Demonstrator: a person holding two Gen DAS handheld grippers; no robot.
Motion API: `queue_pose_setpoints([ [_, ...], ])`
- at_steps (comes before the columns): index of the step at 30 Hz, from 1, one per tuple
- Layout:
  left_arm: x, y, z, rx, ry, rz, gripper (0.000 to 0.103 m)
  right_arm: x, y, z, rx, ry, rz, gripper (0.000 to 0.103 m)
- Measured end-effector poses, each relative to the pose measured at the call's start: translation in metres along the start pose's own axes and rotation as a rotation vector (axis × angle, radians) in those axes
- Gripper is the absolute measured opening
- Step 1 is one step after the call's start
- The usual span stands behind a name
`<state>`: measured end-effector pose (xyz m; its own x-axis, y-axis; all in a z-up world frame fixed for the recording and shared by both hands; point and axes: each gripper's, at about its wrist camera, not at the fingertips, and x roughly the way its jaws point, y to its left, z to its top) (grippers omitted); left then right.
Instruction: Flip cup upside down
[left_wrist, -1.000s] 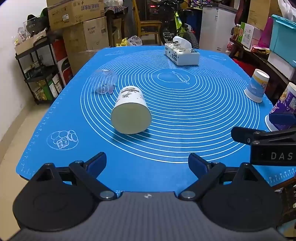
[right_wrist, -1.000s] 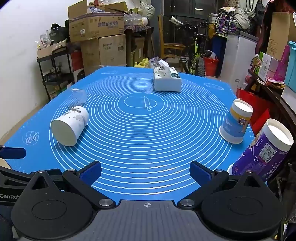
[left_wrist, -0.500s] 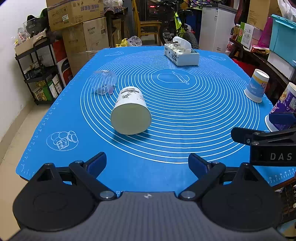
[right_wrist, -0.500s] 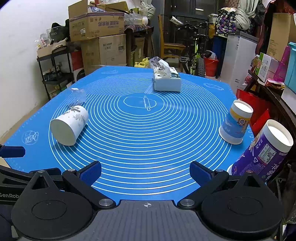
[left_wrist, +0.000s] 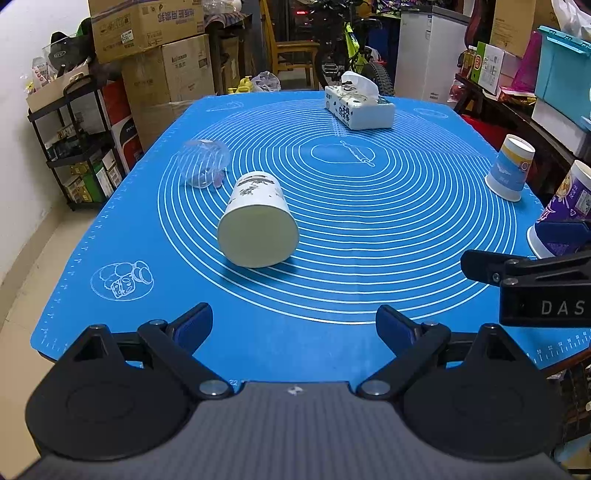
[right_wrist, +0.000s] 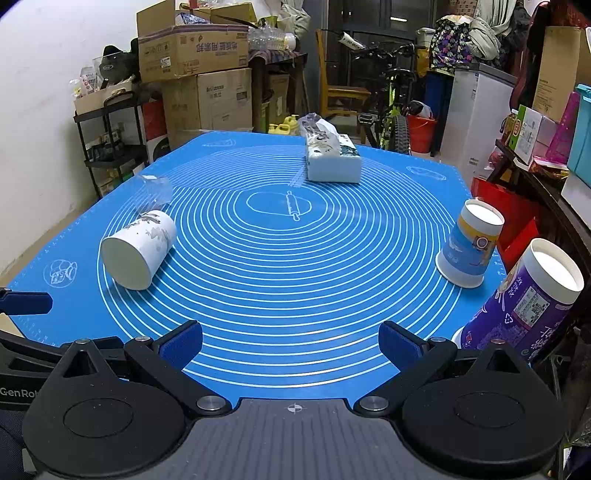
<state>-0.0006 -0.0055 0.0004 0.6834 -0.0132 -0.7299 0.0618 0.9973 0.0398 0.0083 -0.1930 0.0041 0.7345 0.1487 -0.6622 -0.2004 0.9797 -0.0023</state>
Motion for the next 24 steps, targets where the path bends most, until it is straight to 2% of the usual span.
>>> queue_pose_setpoints([
  [24,0.0035,-0.0033,-0.0013,0.013,-0.002,0.005,0.094,-0.0004,0.0,0.0005,-0.002,0.005,-0.003,0.101],
])
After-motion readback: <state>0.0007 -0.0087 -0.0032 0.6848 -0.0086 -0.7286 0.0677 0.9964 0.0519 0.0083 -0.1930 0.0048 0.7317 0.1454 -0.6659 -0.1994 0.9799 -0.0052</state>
